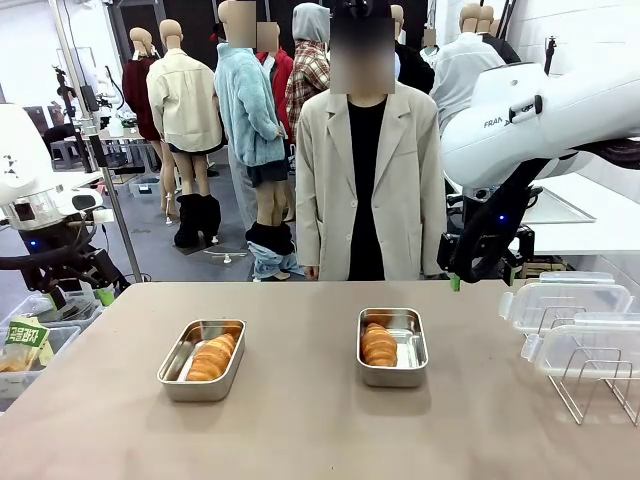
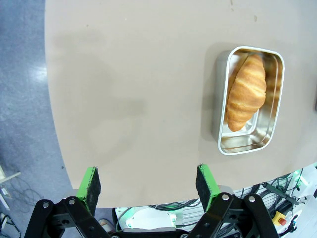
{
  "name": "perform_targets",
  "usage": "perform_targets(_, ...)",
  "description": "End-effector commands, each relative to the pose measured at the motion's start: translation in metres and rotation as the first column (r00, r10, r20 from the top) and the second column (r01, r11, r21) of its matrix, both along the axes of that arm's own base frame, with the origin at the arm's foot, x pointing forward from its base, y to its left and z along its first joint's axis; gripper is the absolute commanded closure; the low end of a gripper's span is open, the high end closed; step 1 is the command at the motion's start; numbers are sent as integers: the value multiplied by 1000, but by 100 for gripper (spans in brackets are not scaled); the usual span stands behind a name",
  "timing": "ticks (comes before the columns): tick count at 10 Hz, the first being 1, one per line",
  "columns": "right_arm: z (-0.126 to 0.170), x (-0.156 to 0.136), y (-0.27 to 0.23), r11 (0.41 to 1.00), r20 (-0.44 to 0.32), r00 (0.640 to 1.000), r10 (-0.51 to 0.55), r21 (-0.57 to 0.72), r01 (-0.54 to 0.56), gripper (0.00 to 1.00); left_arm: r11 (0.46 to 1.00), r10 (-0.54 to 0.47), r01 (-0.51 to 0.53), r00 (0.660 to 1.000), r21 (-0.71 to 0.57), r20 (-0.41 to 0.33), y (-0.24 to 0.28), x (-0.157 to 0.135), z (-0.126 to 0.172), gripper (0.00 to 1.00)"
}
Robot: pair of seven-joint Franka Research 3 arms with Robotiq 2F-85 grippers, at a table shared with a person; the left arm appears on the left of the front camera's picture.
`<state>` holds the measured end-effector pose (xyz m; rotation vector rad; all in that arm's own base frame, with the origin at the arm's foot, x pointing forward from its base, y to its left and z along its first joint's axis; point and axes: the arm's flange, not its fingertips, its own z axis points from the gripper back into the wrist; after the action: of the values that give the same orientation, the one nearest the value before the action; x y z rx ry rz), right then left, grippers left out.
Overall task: Place the bread in airtight containers.
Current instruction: Pick up one Airtight Container lid and hand it to the human.
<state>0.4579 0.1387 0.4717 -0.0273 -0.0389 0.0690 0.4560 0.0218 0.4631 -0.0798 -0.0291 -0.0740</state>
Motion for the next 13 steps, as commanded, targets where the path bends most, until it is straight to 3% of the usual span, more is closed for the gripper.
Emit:
perform_targets(1, -1, 1, 2, 1000, 6, 1000, -18, 7, 18, 0, 1000, 0, 0, 1000, 8, 0, 0, 2, 2, 0)
perform_targets(13, -1, 1, 2, 1000, 6, 1000, -18, 7, 18, 0, 1000, 0, 0, 1000, 8, 0, 0, 2, 2, 0)
